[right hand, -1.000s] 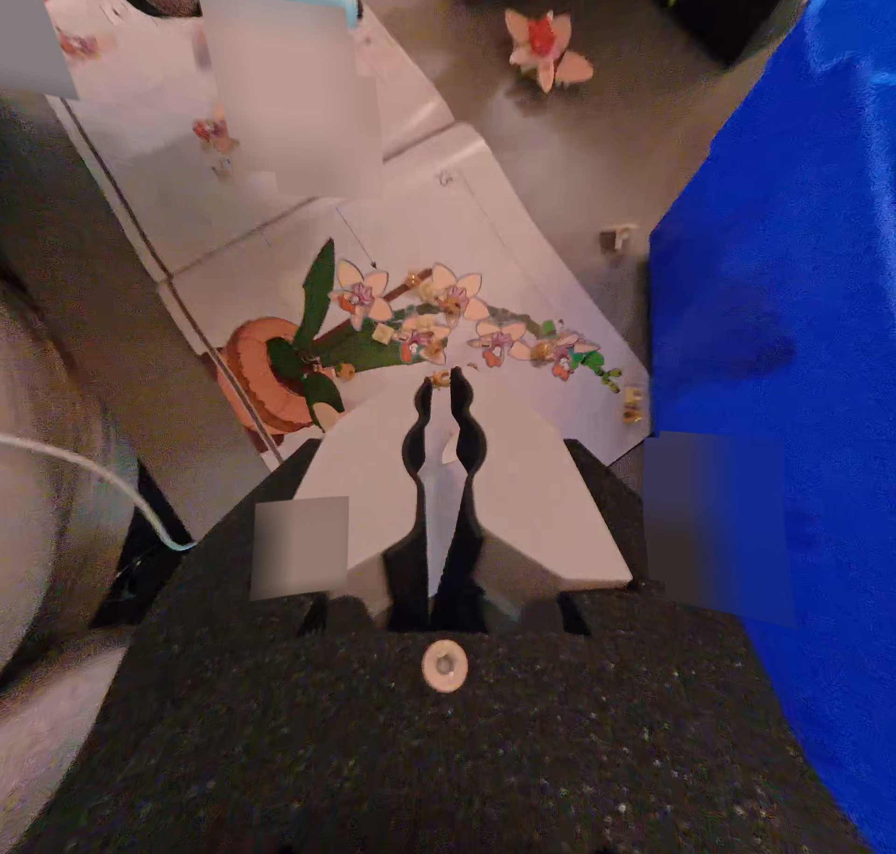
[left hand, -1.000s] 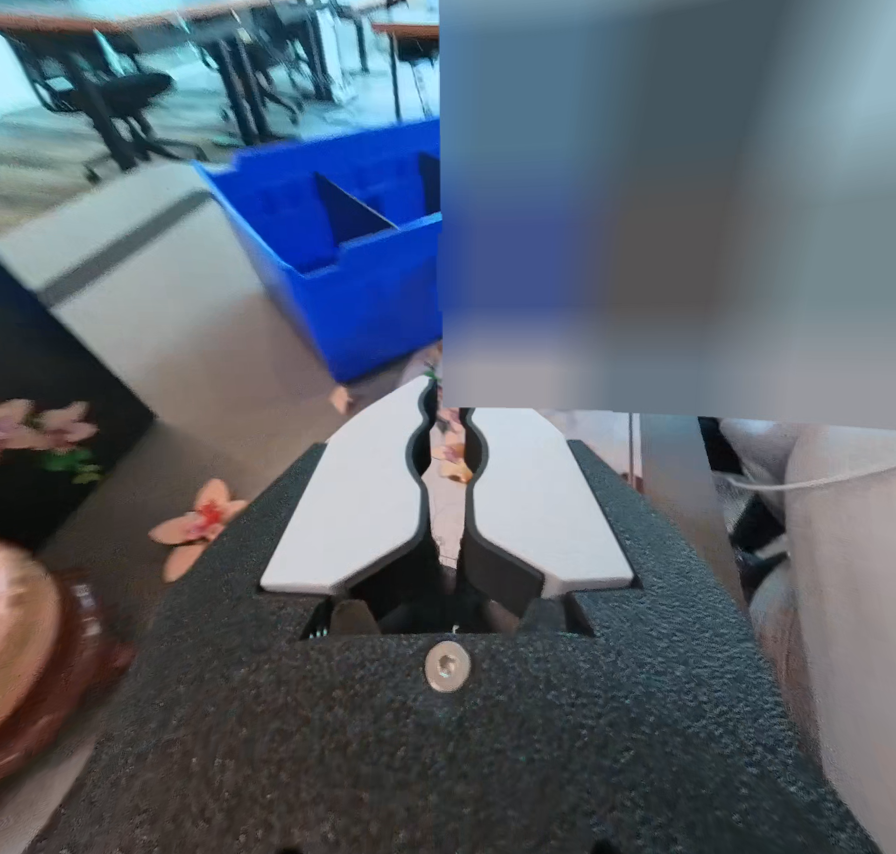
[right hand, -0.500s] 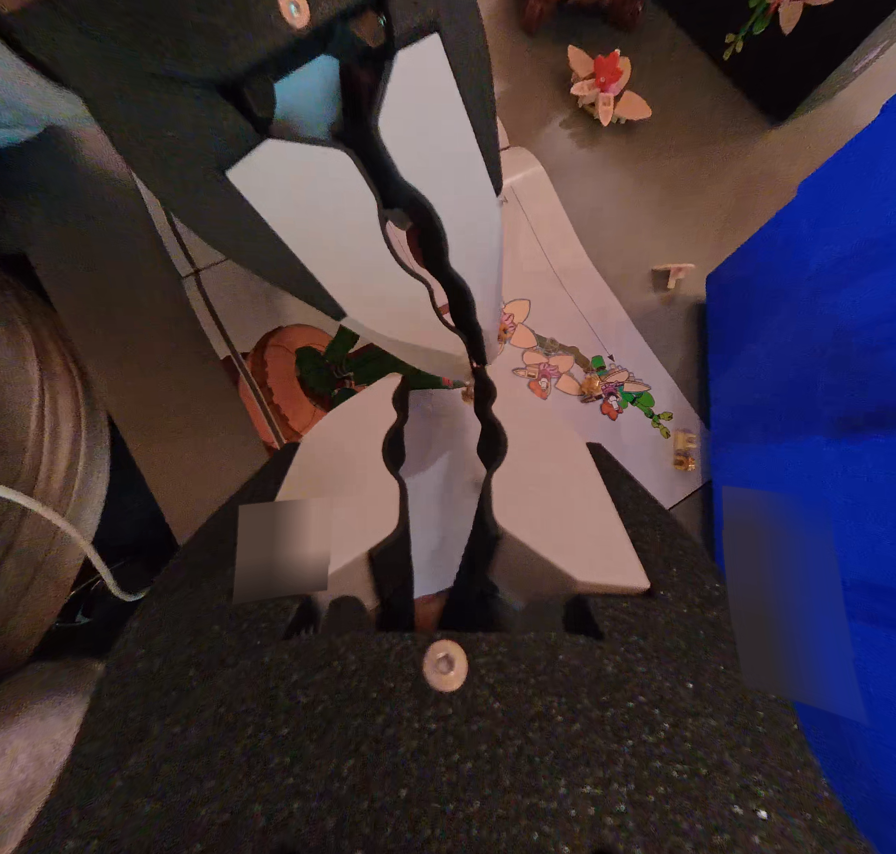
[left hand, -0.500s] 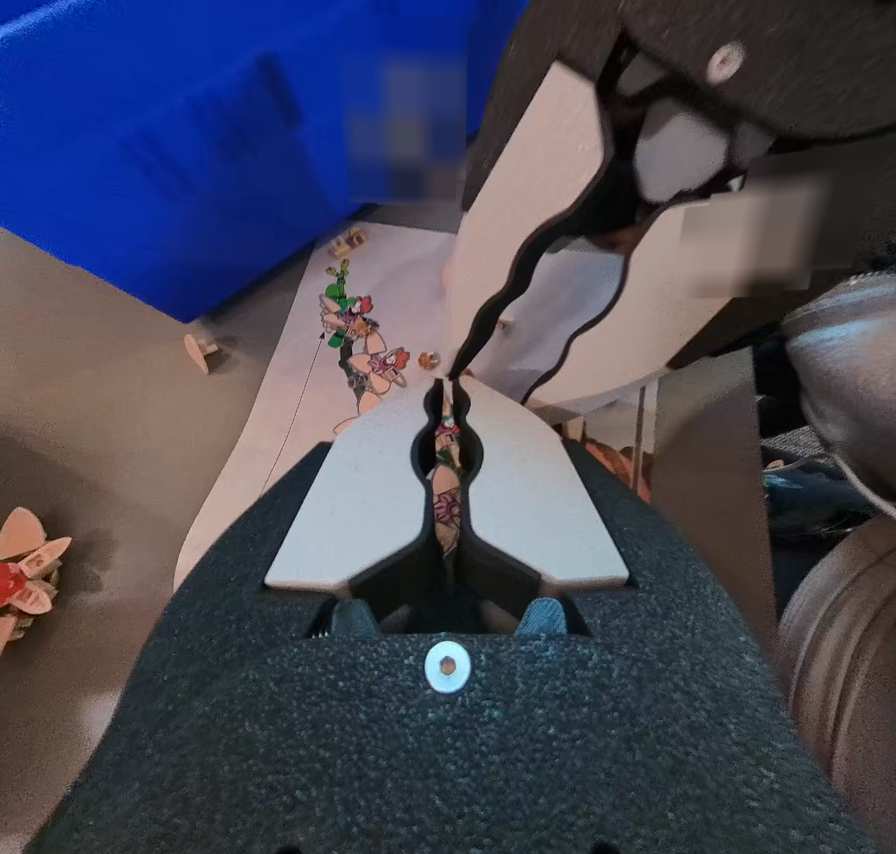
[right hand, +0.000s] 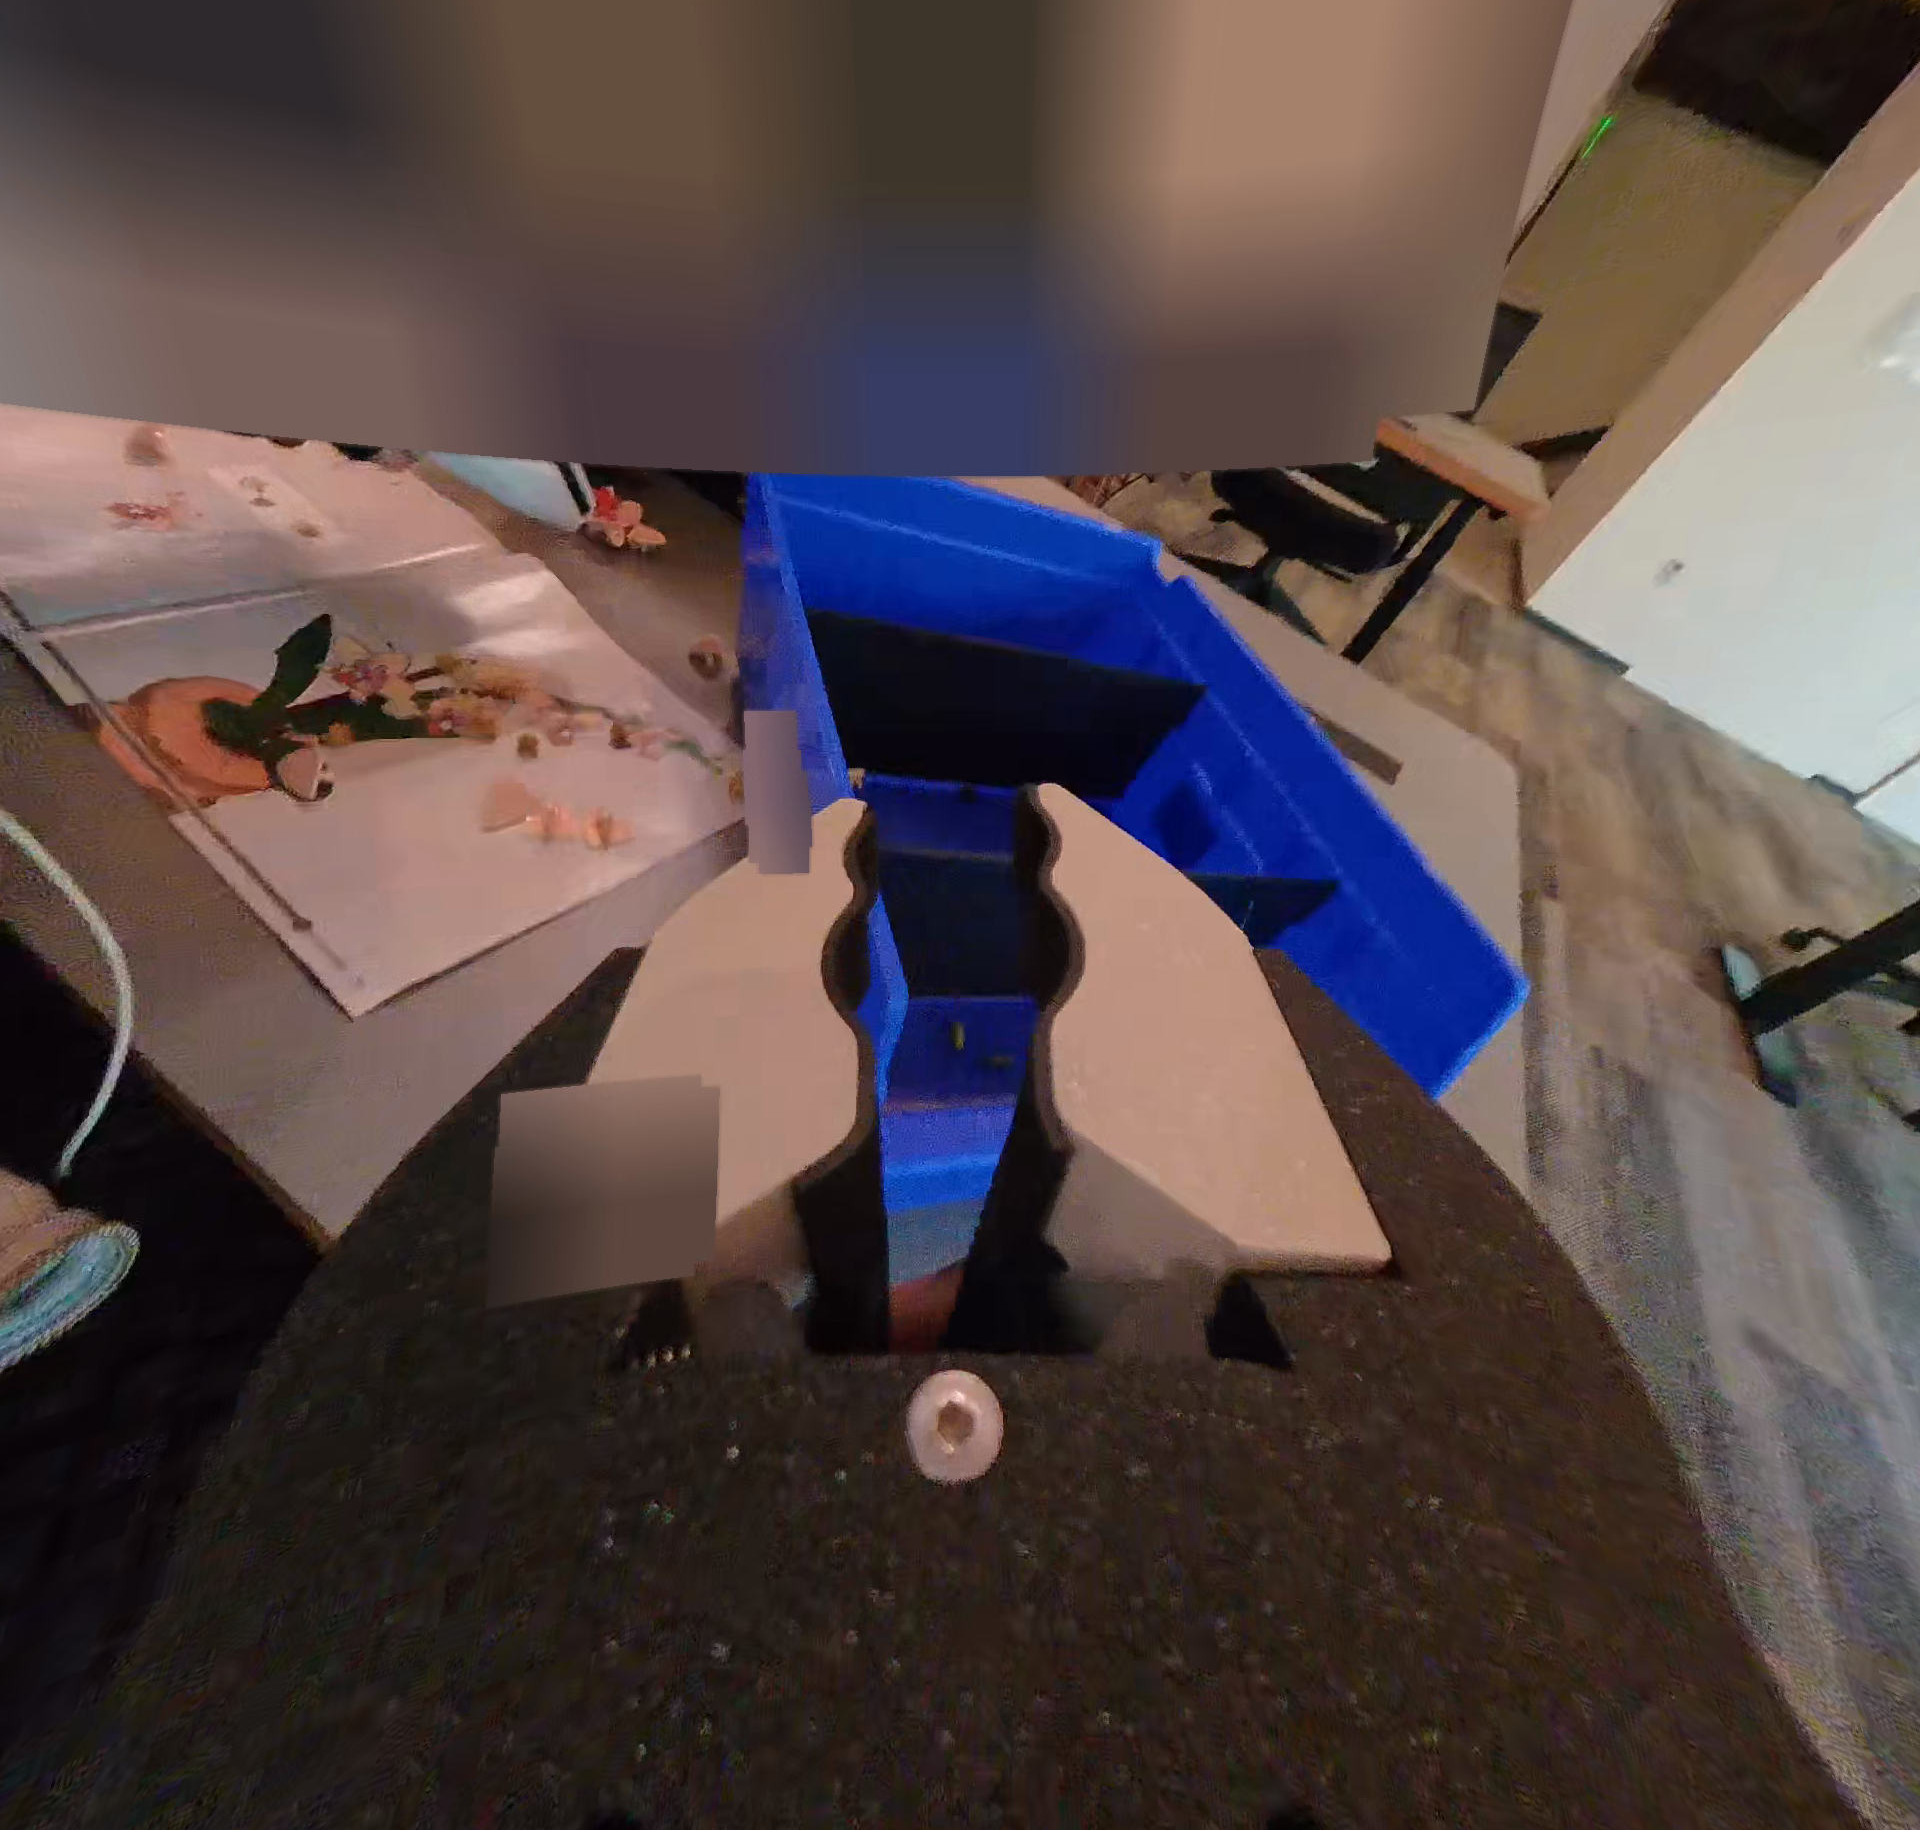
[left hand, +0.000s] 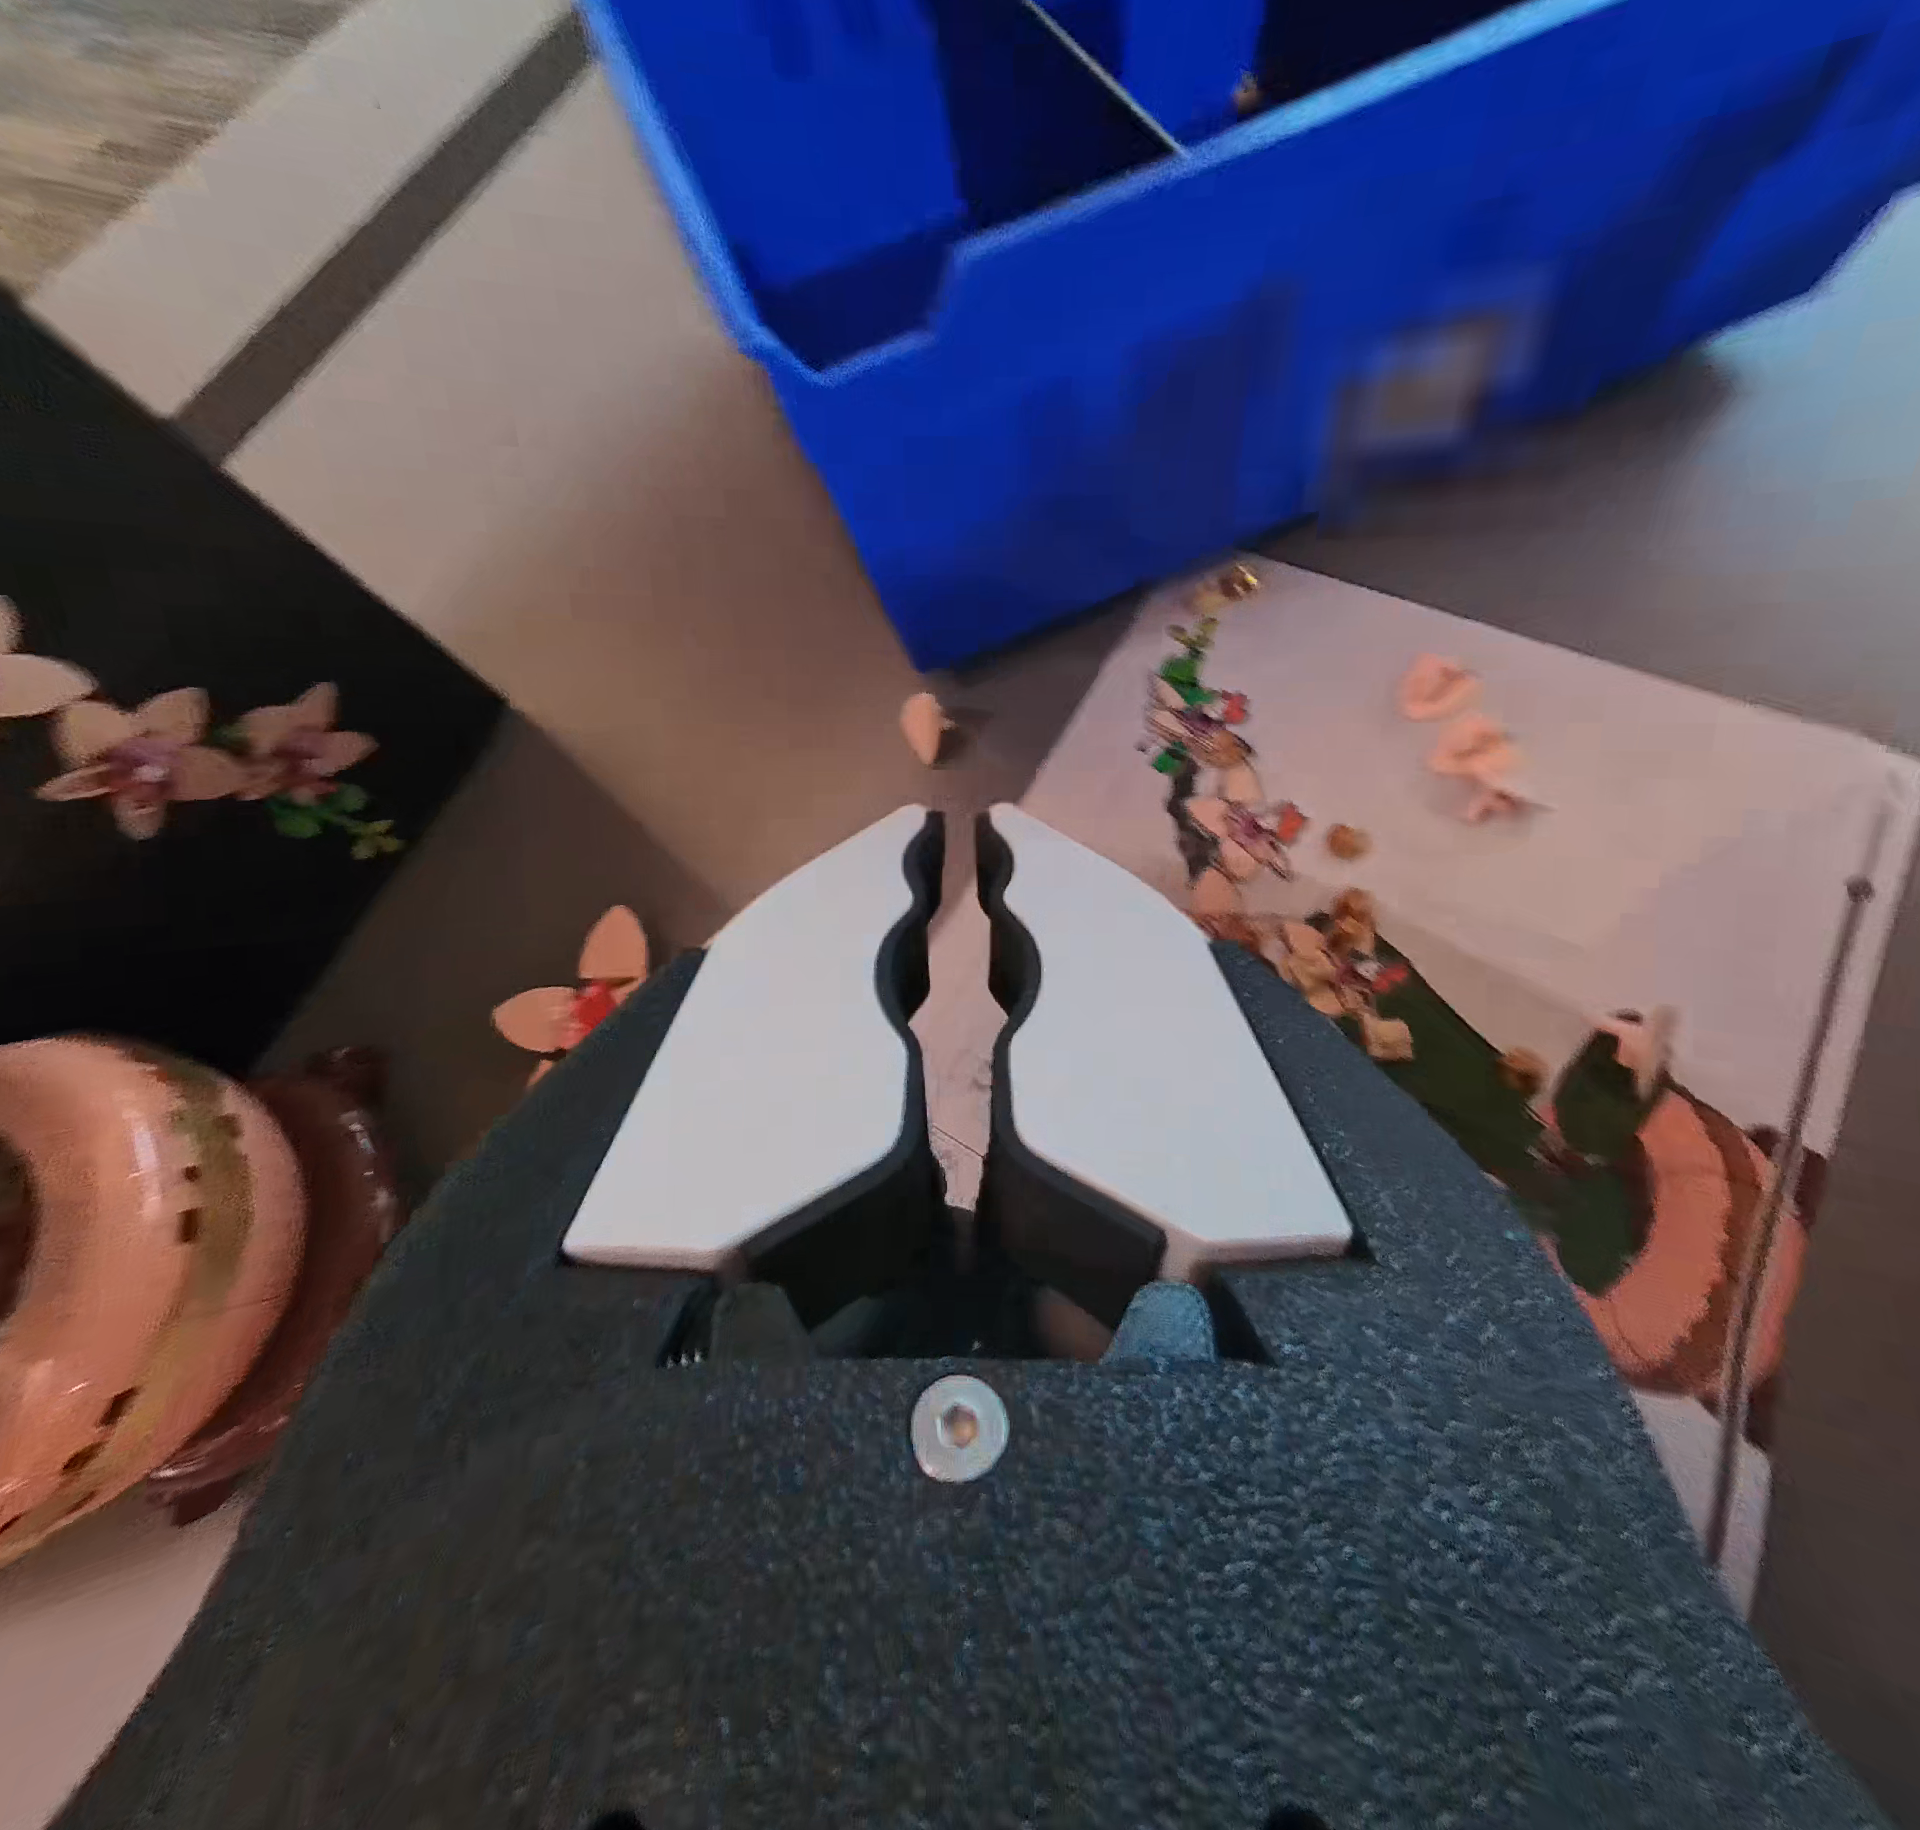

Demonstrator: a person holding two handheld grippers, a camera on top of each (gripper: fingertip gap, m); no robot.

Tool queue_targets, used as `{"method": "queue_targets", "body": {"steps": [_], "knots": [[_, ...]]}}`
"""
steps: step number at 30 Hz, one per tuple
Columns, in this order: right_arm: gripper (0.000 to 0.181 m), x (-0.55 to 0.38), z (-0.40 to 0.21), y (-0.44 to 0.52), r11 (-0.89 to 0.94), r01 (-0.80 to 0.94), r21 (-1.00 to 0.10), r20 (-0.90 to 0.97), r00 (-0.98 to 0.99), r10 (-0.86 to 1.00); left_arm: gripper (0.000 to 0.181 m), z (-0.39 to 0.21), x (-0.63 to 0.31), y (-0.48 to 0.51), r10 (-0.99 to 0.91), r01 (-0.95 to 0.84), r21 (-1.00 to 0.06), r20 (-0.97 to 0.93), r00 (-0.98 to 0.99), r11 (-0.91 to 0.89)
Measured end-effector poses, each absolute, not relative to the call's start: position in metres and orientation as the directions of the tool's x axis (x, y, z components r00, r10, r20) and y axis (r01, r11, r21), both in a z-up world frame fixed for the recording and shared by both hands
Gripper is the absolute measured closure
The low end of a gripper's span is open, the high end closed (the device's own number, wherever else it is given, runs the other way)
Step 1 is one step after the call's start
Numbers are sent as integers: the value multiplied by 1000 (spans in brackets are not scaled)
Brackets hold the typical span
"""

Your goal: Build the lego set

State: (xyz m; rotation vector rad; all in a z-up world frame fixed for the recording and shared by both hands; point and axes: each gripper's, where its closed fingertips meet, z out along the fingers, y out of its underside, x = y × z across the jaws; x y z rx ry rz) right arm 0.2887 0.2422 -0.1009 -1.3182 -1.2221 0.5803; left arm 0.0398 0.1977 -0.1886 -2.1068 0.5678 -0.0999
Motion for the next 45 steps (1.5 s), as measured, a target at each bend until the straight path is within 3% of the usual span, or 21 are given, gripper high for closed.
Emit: {"method": "queue_targets", "body": {"steps": [3,5,8,13,18,25,31,36,40,45], "knots": [[141,300,-138,252,105,352,-930,209,271,940,176,-173,33,211,-375,-260,-853,-83,923,-452],[142,298,-164,253,74,426,-902,185,227,956,176,-170,42,221,-397,-217,-855,-14,918,-471],[161,293,-182,244,149,473,-868,234,126,964,176,-178,61,239,-441,-269,-811,-15,897,-519],[162,282,-179,224,222,389,-894,272,76,959,176,-188,93,253,-541,-402,-750,-70,838,-526],[166,279,-177,201,269,304,-914,272,-35,962,176,-190,108,261,-564,-411,-752,-64,823,-515],[163,270,-176,198,252,263,-932,250,-40,967,176,-195,127,271,-614,-434,-762,-60,787,-481],[162,272,-168,196,268,301,-915,268,-43,962,176,-168,109,253,-567,-306,-829,16,824,-468],[158,279,-91,189,280,1,-960,280,58,958,174,-116,62,201,-489,-66,-948,100,867,-310],[141,281,-24,179,261,-298,-918,228,142,963,171,-93,21,146,-451,22,-976,120,884,-218],[132,238,11,159,369,-359,-857,335,156,929,157,-62,-14,84,-451,-11,-1000,-2,892,-18]]}}
